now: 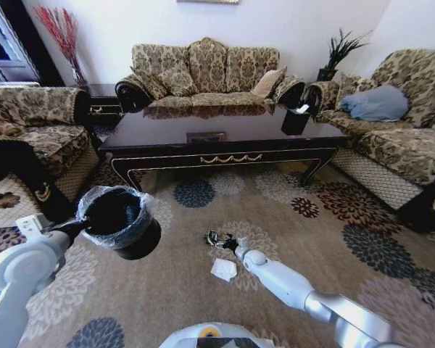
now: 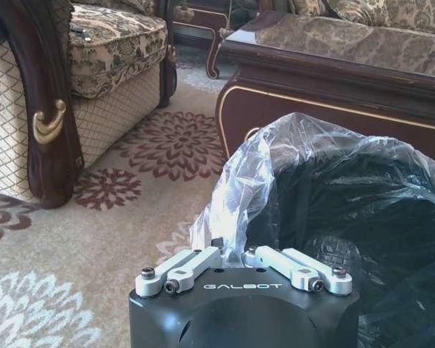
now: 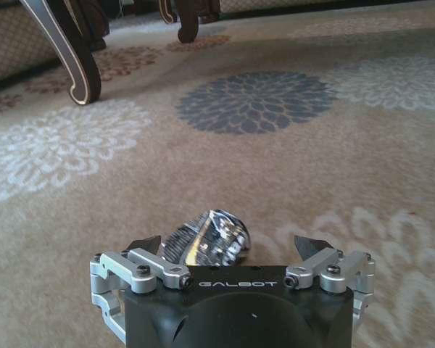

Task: Move to the front of the table and pick up the trash from the floor, then place it into the trash bin.

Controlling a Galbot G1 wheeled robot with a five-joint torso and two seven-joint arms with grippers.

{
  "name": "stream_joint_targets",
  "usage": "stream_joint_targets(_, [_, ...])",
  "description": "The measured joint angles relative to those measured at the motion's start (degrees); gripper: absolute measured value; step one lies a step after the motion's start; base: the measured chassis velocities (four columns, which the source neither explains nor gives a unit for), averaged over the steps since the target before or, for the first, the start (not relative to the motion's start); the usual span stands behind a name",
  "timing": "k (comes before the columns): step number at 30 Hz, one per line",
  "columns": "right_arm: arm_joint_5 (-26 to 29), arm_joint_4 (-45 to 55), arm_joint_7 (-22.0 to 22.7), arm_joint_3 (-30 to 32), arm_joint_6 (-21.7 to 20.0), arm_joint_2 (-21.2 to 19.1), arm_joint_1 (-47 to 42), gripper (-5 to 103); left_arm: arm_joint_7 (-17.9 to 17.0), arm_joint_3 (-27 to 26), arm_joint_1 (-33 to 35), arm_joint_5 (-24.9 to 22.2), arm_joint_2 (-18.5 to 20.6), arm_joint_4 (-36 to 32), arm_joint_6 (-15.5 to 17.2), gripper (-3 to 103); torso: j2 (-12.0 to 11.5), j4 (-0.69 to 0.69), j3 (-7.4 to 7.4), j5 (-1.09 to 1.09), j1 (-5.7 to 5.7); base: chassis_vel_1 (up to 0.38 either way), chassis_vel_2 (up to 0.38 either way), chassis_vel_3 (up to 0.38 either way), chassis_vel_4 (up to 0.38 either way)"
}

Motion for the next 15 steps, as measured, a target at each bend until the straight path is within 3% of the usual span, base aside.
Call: stream_joint_targets(15, [-1.1, -5.2, -0.5, -1.1, 2.2, 4.7, 1.1, 100, 0.5, -2.7, 2.1, 0.1, -1.2, -1.6, -0.1, 4, 0.0, 0.01, 0.00, 0.00, 0.00, 0.000, 0.000, 0.000, 0.000])
